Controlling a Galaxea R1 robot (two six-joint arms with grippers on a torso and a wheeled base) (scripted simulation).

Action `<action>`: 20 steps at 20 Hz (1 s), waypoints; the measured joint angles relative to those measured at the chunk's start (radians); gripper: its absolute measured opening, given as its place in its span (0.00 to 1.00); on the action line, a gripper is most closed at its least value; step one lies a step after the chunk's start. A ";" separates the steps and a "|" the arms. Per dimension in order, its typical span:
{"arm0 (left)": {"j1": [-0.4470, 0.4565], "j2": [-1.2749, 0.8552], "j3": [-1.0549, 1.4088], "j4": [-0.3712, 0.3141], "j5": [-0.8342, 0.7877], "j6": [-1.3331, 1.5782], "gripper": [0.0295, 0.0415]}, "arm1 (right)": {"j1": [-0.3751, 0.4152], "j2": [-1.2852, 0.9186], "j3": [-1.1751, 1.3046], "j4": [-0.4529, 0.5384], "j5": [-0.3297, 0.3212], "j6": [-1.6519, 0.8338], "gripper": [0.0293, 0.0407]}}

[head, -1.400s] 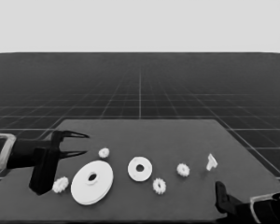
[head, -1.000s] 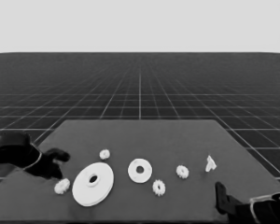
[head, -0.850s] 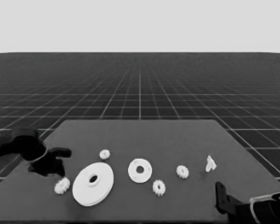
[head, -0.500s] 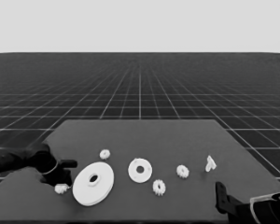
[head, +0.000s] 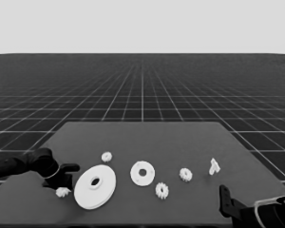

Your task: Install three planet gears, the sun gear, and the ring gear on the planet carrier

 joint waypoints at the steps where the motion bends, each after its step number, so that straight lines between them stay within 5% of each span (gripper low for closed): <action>1: 0.000 0.000 0.000 0.000 0.000 0.000 0.14 | 0.000 0.000 0.000 0.000 0.000 0.000 0.81; 6: 0.000 0.000 0.000 0.000 0.000 0.000 0.14 | 0.000 0.000 0.000 0.000 0.000 0.000 0.81; 9: -0.183 -0.073 0.124 -0.135 0.130 -0.015 0.14 | 0.000 0.000 0.000 0.000 0.000 0.000 0.81; 16: -0.237 -0.081 0.136 -0.177 0.164 -0.014 0.14 | 0.000 0.000 0.000 0.000 0.000 0.000 0.81; 18: -0.255 0.410 0.262 -0.125 0.311 -0.692 0.14 | 0.000 0.000 0.000 0.000 0.000 0.000 0.81; 20: -0.258 0.743 0.026 -0.144 0.315 -0.729 0.14 | 0.000 0.000 0.000 0.000 0.000 0.000 0.81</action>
